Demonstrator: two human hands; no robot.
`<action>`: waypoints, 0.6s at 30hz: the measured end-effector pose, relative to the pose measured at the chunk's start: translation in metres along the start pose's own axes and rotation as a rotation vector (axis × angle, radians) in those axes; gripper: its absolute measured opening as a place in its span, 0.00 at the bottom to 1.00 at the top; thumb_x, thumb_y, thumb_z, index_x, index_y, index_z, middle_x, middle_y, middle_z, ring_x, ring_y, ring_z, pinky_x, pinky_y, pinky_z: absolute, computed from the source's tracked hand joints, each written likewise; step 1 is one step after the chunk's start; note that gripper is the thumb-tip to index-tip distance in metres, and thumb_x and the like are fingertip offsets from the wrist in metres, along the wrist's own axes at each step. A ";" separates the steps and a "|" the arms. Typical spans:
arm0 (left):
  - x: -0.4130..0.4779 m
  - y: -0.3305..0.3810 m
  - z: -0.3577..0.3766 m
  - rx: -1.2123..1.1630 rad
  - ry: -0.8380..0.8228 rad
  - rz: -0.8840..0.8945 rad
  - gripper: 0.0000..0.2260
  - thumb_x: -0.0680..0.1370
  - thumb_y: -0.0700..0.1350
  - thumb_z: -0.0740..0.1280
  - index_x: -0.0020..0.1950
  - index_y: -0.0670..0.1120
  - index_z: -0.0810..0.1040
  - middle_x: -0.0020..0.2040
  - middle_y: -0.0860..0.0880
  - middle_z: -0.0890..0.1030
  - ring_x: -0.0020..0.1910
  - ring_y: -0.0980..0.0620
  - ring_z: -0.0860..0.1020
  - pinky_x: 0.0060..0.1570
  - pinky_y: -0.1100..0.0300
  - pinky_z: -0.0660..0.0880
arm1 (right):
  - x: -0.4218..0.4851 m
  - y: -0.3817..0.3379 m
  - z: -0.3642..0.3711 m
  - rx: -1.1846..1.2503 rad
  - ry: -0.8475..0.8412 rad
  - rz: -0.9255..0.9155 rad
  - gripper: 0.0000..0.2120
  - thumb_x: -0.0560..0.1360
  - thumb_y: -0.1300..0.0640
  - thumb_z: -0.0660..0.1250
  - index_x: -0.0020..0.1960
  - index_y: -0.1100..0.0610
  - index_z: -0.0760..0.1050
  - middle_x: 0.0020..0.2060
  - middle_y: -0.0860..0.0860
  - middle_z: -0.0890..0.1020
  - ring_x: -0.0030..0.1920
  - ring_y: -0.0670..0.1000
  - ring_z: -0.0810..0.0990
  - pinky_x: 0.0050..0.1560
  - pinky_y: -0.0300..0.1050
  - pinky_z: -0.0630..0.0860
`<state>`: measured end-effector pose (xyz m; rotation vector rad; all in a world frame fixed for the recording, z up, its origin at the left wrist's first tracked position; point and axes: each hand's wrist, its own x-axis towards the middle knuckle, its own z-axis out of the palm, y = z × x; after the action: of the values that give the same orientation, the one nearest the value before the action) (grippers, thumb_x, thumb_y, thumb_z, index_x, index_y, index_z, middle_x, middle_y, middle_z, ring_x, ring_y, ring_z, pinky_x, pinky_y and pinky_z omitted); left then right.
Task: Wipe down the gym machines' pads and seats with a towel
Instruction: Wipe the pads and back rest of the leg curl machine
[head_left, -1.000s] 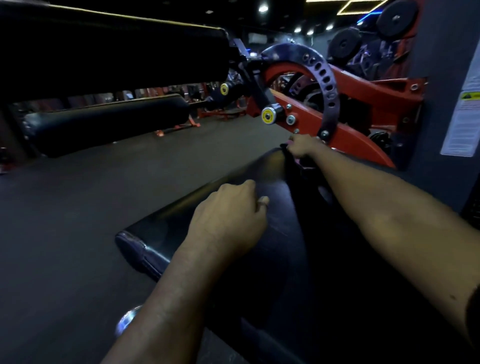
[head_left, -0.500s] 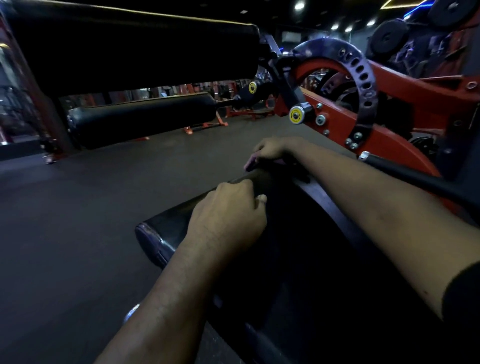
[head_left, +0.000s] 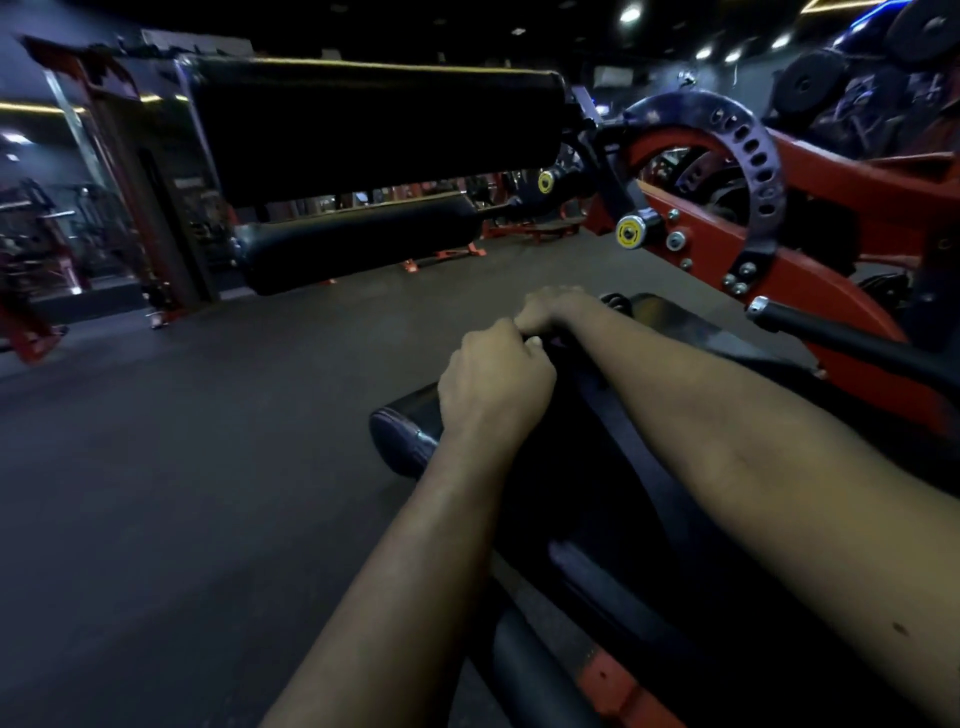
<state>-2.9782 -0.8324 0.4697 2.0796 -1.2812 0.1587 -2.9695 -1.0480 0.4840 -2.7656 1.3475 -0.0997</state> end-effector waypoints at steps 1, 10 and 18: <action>0.000 -0.006 -0.007 -0.029 0.030 -0.011 0.13 0.82 0.53 0.60 0.54 0.45 0.77 0.50 0.43 0.80 0.50 0.40 0.78 0.48 0.49 0.76 | -0.003 -0.007 0.000 -0.012 0.017 -0.011 0.17 0.71 0.43 0.64 0.49 0.55 0.80 0.53 0.55 0.83 0.55 0.55 0.82 0.54 0.48 0.74; -0.004 -0.123 -0.053 0.071 -0.060 -0.061 0.08 0.80 0.48 0.65 0.50 0.47 0.83 0.44 0.44 0.84 0.48 0.44 0.81 0.49 0.53 0.79 | -0.019 -0.035 0.005 0.017 0.050 0.076 0.16 0.69 0.39 0.68 0.53 0.42 0.85 0.58 0.50 0.84 0.60 0.56 0.80 0.57 0.50 0.75; -0.013 -0.153 -0.044 -0.140 0.020 0.020 0.08 0.78 0.48 0.72 0.54 0.48 0.86 0.52 0.51 0.86 0.52 0.52 0.82 0.52 0.64 0.73 | -0.020 -0.060 -0.002 -0.098 0.010 0.200 0.23 0.66 0.46 0.68 0.60 0.50 0.79 0.64 0.53 0.80 0.65 0.59 0.78 0.65 0.60 0.75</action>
<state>-2.8473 -0.7528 0.4240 1.9426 -1.2650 0.0950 -2.9346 -0.9955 0.4900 -2.6900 1.6652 -0.0389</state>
